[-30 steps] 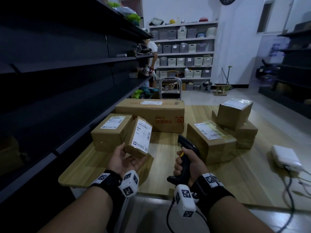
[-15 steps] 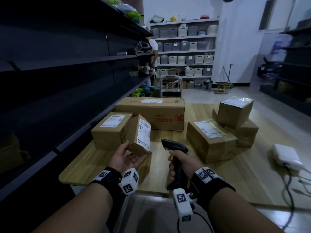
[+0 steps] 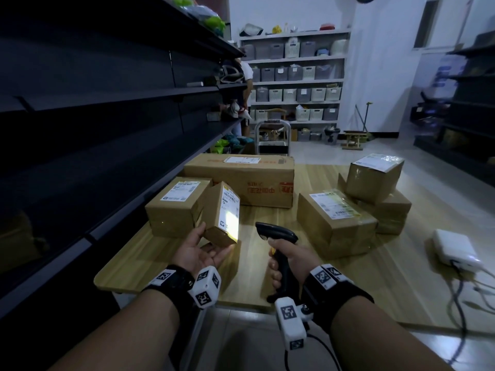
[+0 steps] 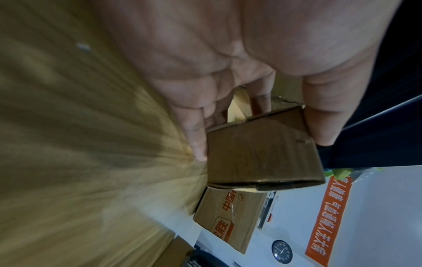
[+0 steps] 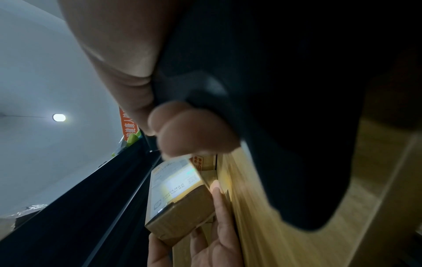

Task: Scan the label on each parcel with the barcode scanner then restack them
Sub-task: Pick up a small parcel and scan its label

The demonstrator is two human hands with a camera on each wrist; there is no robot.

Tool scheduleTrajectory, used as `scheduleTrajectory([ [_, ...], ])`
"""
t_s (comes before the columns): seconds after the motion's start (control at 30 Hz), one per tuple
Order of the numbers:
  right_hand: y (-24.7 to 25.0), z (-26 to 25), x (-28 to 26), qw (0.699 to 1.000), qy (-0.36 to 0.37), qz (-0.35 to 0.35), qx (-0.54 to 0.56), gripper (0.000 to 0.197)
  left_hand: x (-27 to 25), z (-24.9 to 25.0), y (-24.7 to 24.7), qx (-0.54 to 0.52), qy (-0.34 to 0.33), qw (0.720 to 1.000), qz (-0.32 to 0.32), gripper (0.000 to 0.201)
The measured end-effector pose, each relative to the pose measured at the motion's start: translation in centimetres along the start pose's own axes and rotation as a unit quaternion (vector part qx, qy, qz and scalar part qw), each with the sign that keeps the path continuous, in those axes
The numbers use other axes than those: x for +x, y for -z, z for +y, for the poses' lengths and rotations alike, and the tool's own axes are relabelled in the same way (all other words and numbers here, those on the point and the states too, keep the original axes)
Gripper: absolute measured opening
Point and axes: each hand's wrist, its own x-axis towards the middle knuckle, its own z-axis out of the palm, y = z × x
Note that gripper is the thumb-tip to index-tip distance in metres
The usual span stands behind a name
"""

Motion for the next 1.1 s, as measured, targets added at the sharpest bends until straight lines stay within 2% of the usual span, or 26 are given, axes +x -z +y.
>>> scheduleTrajectory([
  [0.47, 0.25, 0.07, 0.12, 1.0, 0.004, -0.01, -0.013, 0.033, -0.22, 0.05, -0.02, -0.012, 0.015, 1.0, -0.004, 0.07],
  [0.73, 0.64, 0.05, 0.43, 1.0, -0.006, -0.019, -0.009, 0.034, 0.23, 0.16, 0.55, -0.026, 0.037, 0.999, -0.017, 0.08],
  [1.1, 0.94, 0.09, 0.58, 1.0, -0.004, -0.025, 0.003, 0.033, 0.21, -0.17, 0.3, -0.004, 0.003, 1.0, -0.016, 0.079],
])
